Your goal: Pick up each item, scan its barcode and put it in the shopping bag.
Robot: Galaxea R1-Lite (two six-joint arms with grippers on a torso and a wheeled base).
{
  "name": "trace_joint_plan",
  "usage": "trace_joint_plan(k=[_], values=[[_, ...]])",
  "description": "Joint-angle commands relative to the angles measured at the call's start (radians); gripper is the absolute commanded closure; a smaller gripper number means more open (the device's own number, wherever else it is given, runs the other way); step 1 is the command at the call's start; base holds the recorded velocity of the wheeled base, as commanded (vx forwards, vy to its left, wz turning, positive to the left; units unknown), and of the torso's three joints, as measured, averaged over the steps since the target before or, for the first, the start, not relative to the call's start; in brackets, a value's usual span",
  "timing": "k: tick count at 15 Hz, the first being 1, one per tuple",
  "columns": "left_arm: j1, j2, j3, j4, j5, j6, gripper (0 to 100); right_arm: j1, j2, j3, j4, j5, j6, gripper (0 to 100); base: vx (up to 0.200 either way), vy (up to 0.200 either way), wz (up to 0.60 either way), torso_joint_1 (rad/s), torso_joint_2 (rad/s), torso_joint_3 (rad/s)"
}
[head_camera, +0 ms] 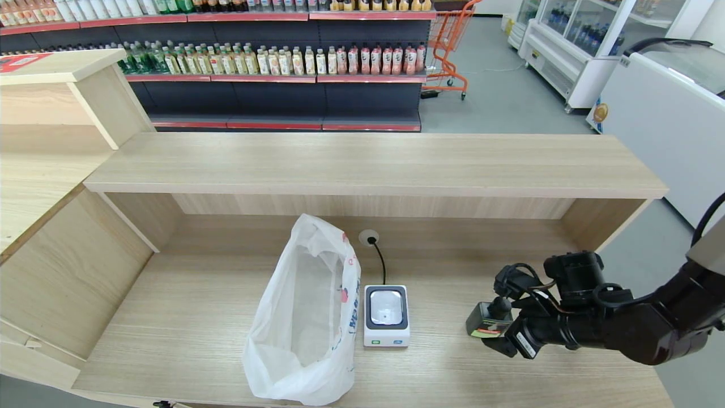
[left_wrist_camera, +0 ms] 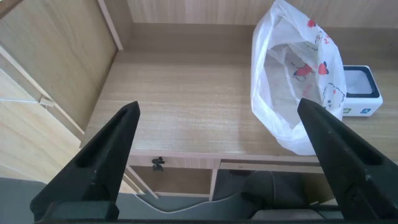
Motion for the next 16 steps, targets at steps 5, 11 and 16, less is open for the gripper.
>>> trace_joint_plan(k=[5, 11, 16], values=[[0.0, 0.002, 0.0, 0.0, 0.0, 0.0, 0, 0.033, 0.109, -0.064, -0.058, -0.003, -0.032, 0, 0.0, 0.0, 0.0, 0.0, 0.0, 0.0], [0.0, 0.0, 0.0, 0.0, 0.0, 0.0, 0, 0.042, 0.14, -0.083, -0.079, -0.002, -0.062, 100, 0.0, 0.0, 0.0, 0.0, 0.0, 0.0], [0.0, 0.0, 0.0, 0.0, 0.0, 0.0, 0, 0.042, 0.128, -0.068, -0.101, -0.002, -0.06, 100, 0.0, 0.0, 0.0, 0.0, 0.0, 0.0]])
